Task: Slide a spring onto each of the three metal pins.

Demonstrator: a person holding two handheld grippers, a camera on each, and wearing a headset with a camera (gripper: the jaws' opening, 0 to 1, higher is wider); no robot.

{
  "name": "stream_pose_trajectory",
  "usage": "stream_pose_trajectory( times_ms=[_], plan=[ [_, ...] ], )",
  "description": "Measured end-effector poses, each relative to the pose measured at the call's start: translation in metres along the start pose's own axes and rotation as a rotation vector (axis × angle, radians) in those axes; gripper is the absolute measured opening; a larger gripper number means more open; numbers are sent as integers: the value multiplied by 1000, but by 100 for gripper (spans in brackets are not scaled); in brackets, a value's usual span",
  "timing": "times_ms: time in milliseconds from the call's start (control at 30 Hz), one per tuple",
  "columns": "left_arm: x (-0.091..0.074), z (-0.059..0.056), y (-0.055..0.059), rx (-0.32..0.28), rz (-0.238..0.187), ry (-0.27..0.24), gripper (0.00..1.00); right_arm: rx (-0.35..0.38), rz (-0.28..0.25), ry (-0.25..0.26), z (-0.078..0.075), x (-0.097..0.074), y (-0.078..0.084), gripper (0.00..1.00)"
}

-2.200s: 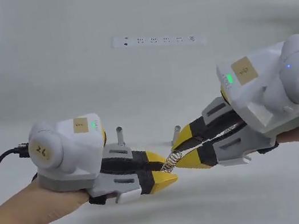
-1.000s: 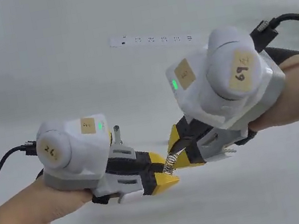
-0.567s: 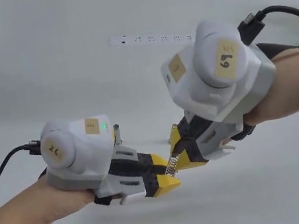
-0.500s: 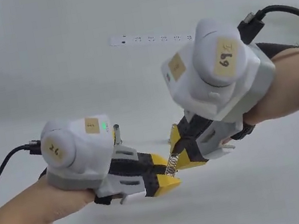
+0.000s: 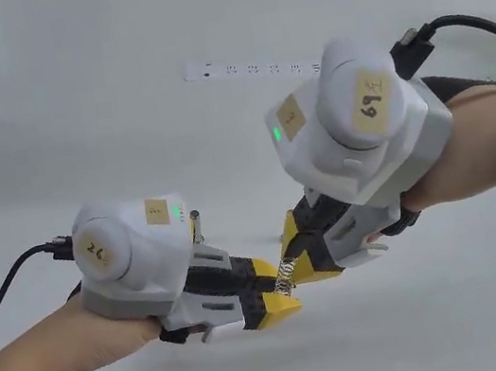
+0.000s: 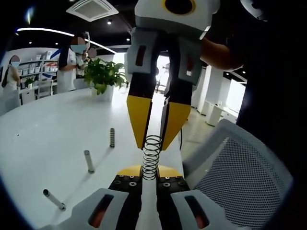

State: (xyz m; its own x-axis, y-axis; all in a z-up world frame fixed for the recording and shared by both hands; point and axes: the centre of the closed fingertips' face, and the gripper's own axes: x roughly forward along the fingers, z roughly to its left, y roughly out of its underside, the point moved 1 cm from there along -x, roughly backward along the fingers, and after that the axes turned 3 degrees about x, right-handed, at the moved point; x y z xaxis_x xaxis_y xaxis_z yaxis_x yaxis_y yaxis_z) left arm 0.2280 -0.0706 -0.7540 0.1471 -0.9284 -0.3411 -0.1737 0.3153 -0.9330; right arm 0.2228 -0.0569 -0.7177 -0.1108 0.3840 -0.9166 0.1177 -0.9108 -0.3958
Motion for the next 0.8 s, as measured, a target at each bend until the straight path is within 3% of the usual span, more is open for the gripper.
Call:
stream_pose_trajectory(
  times_ms=[267,667,800],
  plan=[
    [0,-2,1,24,29,13,1,12,-3,-16,3,2,-2,7],
    [1,3,-2,-41,20,-8,5,33,-44,-9,-2,-2,-5,6],
    [2,0,-1,-33,34,-6,9,25,-49,-2,-3,-3,-7,6]
  ],
)
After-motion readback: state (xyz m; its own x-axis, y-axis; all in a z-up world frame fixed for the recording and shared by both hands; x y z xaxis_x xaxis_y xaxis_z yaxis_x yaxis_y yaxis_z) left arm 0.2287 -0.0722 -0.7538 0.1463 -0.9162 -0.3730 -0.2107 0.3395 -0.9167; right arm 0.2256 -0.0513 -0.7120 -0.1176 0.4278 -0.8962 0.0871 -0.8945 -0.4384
